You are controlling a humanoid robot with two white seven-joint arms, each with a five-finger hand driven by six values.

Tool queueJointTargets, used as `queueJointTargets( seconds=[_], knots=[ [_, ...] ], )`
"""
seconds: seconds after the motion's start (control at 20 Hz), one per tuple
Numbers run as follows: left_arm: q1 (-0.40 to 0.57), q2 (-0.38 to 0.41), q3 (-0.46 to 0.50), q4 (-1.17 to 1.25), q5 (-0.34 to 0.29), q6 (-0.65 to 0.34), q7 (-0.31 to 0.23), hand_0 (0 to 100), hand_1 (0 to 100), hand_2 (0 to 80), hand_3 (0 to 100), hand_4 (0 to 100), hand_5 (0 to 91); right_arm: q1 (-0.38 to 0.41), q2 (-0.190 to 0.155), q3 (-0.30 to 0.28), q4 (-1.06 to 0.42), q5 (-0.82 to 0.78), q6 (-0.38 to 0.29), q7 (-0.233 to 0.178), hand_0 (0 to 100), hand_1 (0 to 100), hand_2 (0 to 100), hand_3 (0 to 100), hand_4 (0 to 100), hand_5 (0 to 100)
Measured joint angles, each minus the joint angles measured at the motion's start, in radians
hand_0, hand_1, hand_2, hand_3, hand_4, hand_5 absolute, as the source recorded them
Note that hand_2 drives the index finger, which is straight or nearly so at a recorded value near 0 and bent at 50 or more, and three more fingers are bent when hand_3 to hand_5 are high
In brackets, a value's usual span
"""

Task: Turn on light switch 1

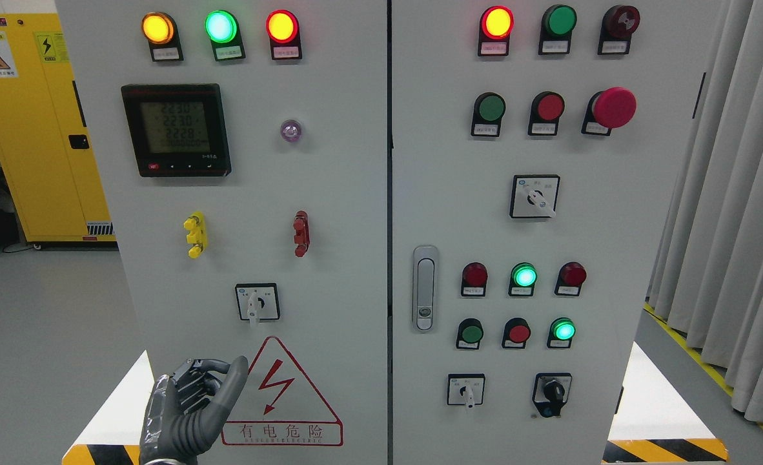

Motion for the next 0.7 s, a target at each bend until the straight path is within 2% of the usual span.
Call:
queueJointTargets(
  seconds=[0.3, 0.7],
  knots=[
    [-0.032, -0.003, -0.009, 0.0, -0.027, 0.037, 0.003, 19, 65, 55.3, 90, 82, 80.1, 0.0, 0.0, 0.0, 0.0, 0.0, 0.0, 0.0, 0, 50, 4, 0, 0, 0],
    [-0.074, -0.012, -0.038, 0.001, -0.048, 0.083, 0.036, 19, 65, 54.6, 90, 82, 80.1, 0.0, 0.0, 0.0, 0.0, 0.0, 0.0, 0.0, 0, 50, 4, 0, 0, 0]
  ],
)
